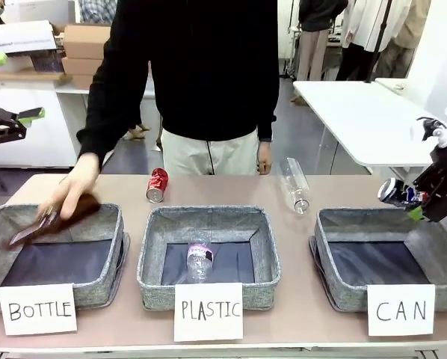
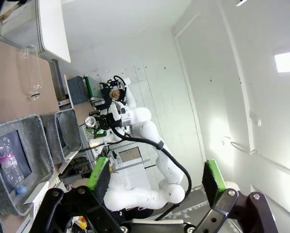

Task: Sort the can waste into the basket.
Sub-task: Pick up the can waste from the table and place it in the right Fabric basket.

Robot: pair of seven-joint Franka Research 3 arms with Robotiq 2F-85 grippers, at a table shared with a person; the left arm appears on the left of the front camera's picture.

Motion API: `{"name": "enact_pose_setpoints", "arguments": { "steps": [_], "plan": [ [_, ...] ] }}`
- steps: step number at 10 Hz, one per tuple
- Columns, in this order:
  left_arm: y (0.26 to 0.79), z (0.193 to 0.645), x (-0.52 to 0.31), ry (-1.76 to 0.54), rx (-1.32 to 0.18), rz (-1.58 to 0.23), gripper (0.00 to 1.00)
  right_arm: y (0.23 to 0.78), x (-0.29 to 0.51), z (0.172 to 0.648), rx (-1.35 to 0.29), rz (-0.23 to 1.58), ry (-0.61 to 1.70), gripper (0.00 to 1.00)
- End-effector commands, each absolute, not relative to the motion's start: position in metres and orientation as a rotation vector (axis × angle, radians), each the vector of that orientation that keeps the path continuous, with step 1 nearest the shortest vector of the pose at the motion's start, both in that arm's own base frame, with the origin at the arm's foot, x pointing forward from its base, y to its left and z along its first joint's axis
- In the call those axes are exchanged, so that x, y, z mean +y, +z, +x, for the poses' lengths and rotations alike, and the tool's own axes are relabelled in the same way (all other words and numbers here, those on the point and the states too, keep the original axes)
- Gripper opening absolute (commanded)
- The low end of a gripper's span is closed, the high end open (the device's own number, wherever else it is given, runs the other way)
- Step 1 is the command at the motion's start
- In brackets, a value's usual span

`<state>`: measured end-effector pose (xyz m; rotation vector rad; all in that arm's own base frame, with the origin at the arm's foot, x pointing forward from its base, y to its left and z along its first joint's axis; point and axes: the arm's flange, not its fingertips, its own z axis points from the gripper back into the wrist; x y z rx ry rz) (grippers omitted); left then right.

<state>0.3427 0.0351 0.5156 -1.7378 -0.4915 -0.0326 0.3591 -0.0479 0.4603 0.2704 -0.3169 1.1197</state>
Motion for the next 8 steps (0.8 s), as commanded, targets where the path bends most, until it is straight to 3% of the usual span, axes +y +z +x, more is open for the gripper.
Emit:
{"name": "enact_pose_setpoints", "arguments": {
  "steps": [1,2,3,4,8],
  "plan": [
    [0.5179,0.3413,0.0325,-0.042,-0.506,-1.755,1.0,0.4631,-0.0523,0.3726,-0.318,0.303,1.158,0.36],
    [0.5179,0.3413,0.0325,-0.042,-0.506,-1.755,1.0,0.4626,-0.0526,0.3742,-0.314,0.303,1.158,0.79],
    [0.5179,0.3413,0.0325,-0.042,-0.506,-1.755,1.0,0.4621,-0.0537,0.3751,-0.32,0.306,1.16,0.92],
    [0.5179,0.3413,0.0325,-0.042,-0.506,-1.755,1.0,0.4622,-0.0539,0.3755,-0.321,0.318,1.144,1.0],
    [0.5179,0.3413,0.0325,-0.042,-0.506,-1.755,1.0,0.4683,-0.0549,0.3815,-0.345,0.389,1.122,1.0]
  ]
}}
